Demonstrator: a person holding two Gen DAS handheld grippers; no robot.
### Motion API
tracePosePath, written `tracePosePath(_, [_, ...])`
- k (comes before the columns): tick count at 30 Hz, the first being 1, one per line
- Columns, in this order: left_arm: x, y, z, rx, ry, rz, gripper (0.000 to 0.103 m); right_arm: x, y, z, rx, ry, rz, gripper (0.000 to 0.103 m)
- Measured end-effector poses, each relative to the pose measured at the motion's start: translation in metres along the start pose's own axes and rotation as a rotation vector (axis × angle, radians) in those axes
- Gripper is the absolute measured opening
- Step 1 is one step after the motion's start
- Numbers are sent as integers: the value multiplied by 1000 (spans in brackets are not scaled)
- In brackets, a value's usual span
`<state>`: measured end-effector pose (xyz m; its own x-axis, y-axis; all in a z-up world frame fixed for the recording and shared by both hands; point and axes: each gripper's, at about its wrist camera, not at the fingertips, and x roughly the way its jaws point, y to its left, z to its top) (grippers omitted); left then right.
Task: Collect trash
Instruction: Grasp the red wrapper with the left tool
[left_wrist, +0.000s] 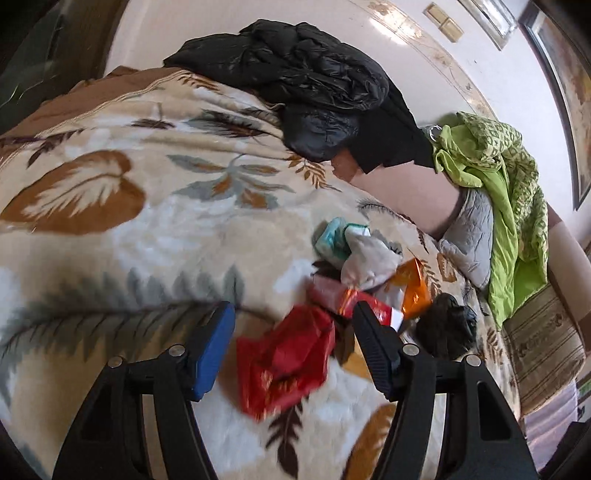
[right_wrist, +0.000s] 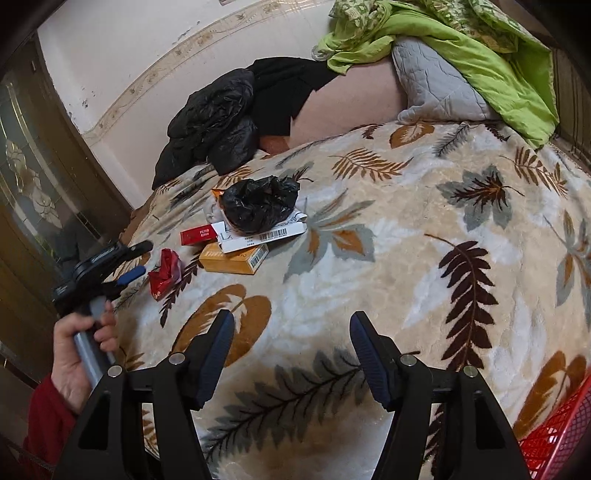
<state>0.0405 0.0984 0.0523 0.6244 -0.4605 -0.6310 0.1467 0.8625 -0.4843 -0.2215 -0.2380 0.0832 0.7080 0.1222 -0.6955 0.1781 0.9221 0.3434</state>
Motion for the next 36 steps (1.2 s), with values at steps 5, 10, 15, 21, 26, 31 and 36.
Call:
tracePosePath(5, [18,-17,-10,114,106,-13,65,-3,-4,0,18,-10,-5,69])
tracePosePath(10, [16,-43,-34,312,131,48,65,-1,-5,1,32,-4,-1,69])
tracePosePath(15, [24,-34,-31,268,110,114,52,8,1,2,18,21,-1,69])
tracePosePath(21, [33,-30,-29,240,117,134,34,24,11,36,73,22,57,70])
tracePosePath(26, [28,-36,-29,252,74,148,24,55,41,75,69,-22,76,85])
tracePosePath(31, [14,-41,-26,243,30,114,24,110,57,94,70,-17,31,85])
tracePosePath(36, [10,-51,-25,262,21,85,24,153,58,96,64,29,-9,82])
